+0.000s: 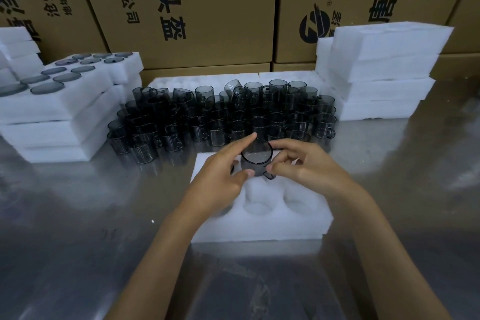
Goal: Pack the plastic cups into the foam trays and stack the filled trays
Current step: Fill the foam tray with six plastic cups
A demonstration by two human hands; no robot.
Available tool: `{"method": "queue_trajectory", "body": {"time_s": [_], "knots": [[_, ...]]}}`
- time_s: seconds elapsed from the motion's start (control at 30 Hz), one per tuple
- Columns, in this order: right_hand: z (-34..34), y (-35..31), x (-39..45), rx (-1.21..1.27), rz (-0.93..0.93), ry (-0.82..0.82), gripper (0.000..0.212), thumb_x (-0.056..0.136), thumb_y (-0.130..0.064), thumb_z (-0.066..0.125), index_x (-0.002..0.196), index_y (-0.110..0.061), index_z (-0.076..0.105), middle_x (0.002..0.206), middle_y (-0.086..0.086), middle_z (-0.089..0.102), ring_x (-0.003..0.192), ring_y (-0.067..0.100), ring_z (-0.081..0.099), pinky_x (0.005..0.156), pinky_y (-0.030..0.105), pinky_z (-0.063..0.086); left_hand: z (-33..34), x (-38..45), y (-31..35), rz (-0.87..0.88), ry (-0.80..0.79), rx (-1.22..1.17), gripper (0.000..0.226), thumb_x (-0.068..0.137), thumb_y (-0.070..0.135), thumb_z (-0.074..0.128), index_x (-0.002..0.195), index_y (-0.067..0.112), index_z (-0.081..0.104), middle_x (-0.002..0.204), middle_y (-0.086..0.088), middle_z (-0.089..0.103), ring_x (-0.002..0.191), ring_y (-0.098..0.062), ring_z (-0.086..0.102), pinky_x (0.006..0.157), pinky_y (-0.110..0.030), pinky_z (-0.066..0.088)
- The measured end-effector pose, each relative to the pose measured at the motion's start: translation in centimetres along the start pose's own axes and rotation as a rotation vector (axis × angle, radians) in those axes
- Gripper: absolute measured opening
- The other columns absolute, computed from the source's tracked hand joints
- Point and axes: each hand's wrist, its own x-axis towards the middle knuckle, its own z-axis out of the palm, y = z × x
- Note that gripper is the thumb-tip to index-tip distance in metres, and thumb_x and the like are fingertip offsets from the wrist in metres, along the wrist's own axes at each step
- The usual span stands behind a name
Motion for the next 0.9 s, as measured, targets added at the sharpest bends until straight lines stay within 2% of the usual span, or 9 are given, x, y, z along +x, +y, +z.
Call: {"method": "queue_trajectory", "body": {"time_s": [0.1,0.17,0.2,0.33,0.47,0.53,0.67,0.77,0.9], "knots": [[0.1,0.1,0.1,-0.03,-0.003,-0.007,0.029,0.084,-0.019,0.078,0.1,-0.04,0.065,0.084,-0.005,0.077,0.079,0.006,0.056,0.067,0.005,0.039,-0.2,0.1,-0.3,0.002,-0.032,0.117,0.069,0.095,0.016,0.065,0.151,0.04,0.032,0.15,0.018,0.041,0.14,0.0,0.033,0.122,-0.029,0.018],[0.1,0.3,0.2,-0.051,-0.003,0.005,0.024,0.084,-0.025,0.078,0.097,-0.04,0.066,0.082,-0.009,0.076,0.073,-0.003,0.054,0.065,0.003,0.037,-0.2,0.0,-0.3,0.011,-0.07,0.144,0.069,0.097,0.015,0.061,0.153,0.039,0.028,0.153,0.023,0.031,0.146,0.0,0.025,0.124,-0.029,0.002],[0.1,0.5,0.2,-0.052,-0.006,0.01,0.023,0.084,-0.027,0.079,0.098,-0.039,0.066,0.082,-0.009,0.076,0.07,-0.006,0.054,0.065,0.002,0.036,-0.2,0.0,-0.3,0.012,-0.085,0.146,0.069,0.099,0.014,0.059,0.153,0.039,0.026,0.154,0.026,0.025,0.148,0.0,0.019,0.124,-0.029,-0.001],[0.2,1.2,0.5,-0.123,-0.043,0.035,0.02,0.084,-0.034,0.078,0.103,-0.03,0.072,0.08,-0.01,0.07,0.071,-0.006,0.053,0.068,0.005,0.039,-0.3,0.0,-0.4,-0.004,-0.127,0.189,0.067,0.101,0.02,0.056,0.154,0.041,0.021,0.159,0.028,0.013,0.151,-0.004,0.01,0.125,-0.037,0.007],[0.4,2.0,0.9,-0.267,-0.077,0.078,0.016,0.089,-0.045,0.068,0.099,-0.034,0.073,0.098,-0.006,0.066,0.099,0.014,0.056,0.087,0.024,0.044,-0.2,0.0,-0.4,-0.014,-0.155,0.262,0.065,0.1,0.033,0.054,0.156,0.037,0.02,0.161,0.025,0.006,0.151,-0.003,0.006,0.125,-0.036,0.003],[0.6,2.1,0.9,-0.33,-0.095,0.088,0.013,0.09,-0.047,0.066,0.098,-0.039,0.072,0.101,-0.008,0.063,0.11,0.015,0.049,0.094,0.025,0.039,-0.1,0.0,-0.5,-0.013,-0.162,0.295,0.062,0.101,0.037,0.05,0.156,0.035,0.02,0.162,0.024,0.005,0.151,-0.001,0.004,0.125,-0.032,-0.001],[0.4,2.0,0.6,-0.438,-0.059,0.141,0.014,0.085,-0.052,0.067,0.098,-0.049,0.066,0.116,-0.019,0.055,0.119,0.004,0.029,0.108,0.03,0.02,0.1,0.0,-0.5,-0.017,-0.155,0.293,0.048,0.107,0.033,0.032,0.155,0.033,0.025,0.162,0.021,0.011,0.148,0.004,0.004,0.119,-0.019,-0.006],[0.5,1.7,0.4,-0.504,-0.044,0.099,0.026,0.088,-0.045,0.068,0.111,-0.053,0.061,0.131,-0.02,0.05,0.133,0.008,0.026,0.117,0.039,0.017,0.6,-0.1,-0.5,-0.004,-0.166,0.429,0.047,0.108,0.033,0.026,0.155,0.03,0.026,0.164,0.016,0.015,0.15,-0.001,0.004,0.122,-0.027,-0.005],[0.6,1.6,0.4,-0.476,-0.053,0.078,0.027,0.088,-0.041,0.07,0.098,-0.062,0.055,0.129,-0.023,0.047,0.138,0.009,0.026,0.119,0.045,0.016,1.1,-0.1,-0.5,-0.003,-0.142,0.586,0.049,0.107,0.036,0.023,0.156,0.031,0.024,0.164,0.016,0.014,0.152,-0.007,-0.001,0.123,-0.036,-0.007]]}}
